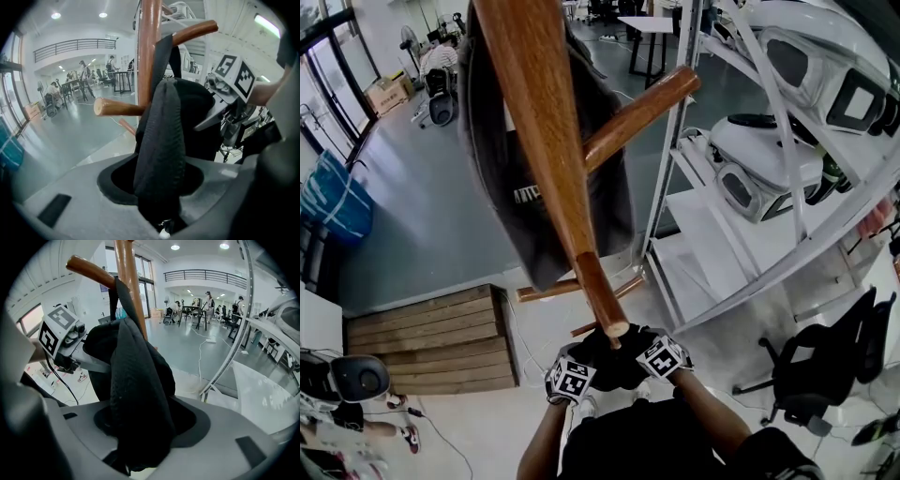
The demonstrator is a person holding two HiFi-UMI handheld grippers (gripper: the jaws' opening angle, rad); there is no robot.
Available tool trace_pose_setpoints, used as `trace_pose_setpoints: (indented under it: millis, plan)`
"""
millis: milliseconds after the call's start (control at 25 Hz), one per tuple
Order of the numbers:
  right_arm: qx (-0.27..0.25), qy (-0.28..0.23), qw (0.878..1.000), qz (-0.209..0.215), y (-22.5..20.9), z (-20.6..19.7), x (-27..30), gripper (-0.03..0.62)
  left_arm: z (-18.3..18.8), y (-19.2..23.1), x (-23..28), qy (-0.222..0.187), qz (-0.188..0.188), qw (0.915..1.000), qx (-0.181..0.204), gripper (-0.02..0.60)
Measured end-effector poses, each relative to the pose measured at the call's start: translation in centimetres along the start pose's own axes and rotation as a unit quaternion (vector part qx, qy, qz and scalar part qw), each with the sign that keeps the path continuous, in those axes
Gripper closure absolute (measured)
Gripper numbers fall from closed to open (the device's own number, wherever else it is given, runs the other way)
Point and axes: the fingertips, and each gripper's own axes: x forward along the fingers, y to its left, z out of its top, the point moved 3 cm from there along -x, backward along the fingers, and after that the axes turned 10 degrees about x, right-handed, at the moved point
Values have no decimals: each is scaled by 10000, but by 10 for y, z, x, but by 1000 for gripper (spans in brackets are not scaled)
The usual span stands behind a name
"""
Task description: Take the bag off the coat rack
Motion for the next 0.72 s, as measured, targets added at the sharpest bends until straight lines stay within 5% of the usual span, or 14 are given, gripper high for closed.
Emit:
trace_pose_setpoints:
  millis: [360,720]
  plan:
    - [-12,16,10000,-91,1,0,-2,456,-1,-3,-4,-19,-102,9999,21,442]
    - [35,-80,9999,-73,12,-3,-10,484,1,-9,-17,-89,-162,9998,75,454]
